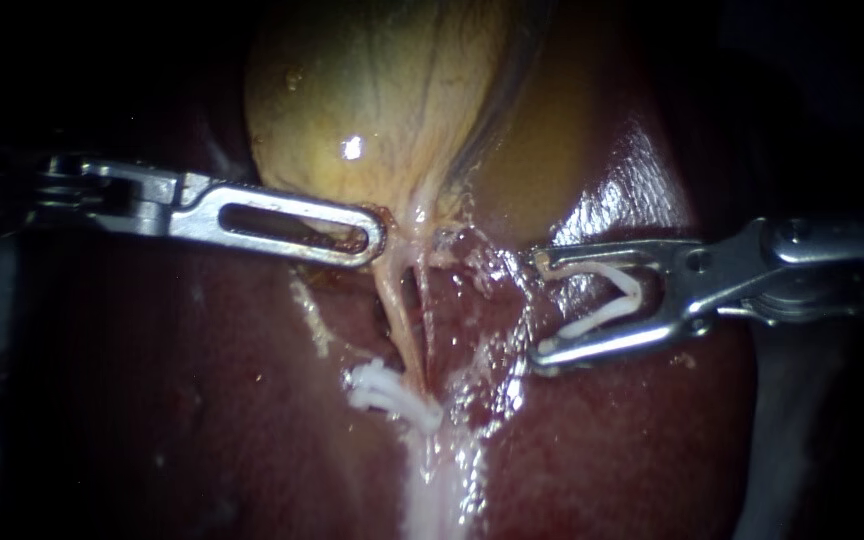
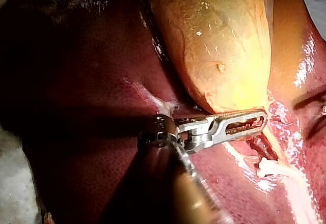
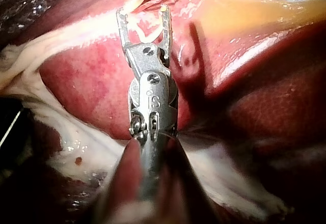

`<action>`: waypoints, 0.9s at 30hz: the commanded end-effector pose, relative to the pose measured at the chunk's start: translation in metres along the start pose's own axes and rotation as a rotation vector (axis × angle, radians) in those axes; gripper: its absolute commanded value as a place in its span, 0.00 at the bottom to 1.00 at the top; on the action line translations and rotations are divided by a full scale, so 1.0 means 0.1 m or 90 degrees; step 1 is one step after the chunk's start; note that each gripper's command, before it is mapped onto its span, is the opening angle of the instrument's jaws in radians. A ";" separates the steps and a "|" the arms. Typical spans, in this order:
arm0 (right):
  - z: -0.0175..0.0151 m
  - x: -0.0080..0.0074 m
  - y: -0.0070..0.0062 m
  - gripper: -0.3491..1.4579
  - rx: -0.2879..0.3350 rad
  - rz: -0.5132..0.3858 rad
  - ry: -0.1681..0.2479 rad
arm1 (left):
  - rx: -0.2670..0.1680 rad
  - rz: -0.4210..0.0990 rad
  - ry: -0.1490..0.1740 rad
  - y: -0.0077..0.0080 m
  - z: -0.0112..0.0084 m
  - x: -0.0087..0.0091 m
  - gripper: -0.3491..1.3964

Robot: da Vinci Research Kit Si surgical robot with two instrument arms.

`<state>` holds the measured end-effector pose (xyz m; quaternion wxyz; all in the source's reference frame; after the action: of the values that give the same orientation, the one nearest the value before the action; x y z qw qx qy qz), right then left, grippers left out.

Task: Clipping third clip left tube

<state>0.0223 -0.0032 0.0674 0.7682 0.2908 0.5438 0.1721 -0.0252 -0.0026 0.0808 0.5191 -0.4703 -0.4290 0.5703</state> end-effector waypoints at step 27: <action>0.012 0.003 -0.001 0.47 -0.004 0.001 0.000 | -0.005 -0.002 0.006 0.062 -0.040 0.010 0.00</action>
<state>0.0238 -0.0034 0.0674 0.7689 0.2882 0.5434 0.1745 -0.0225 -0.0022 0.0740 0.5205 -0.4744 -0.4295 0.5654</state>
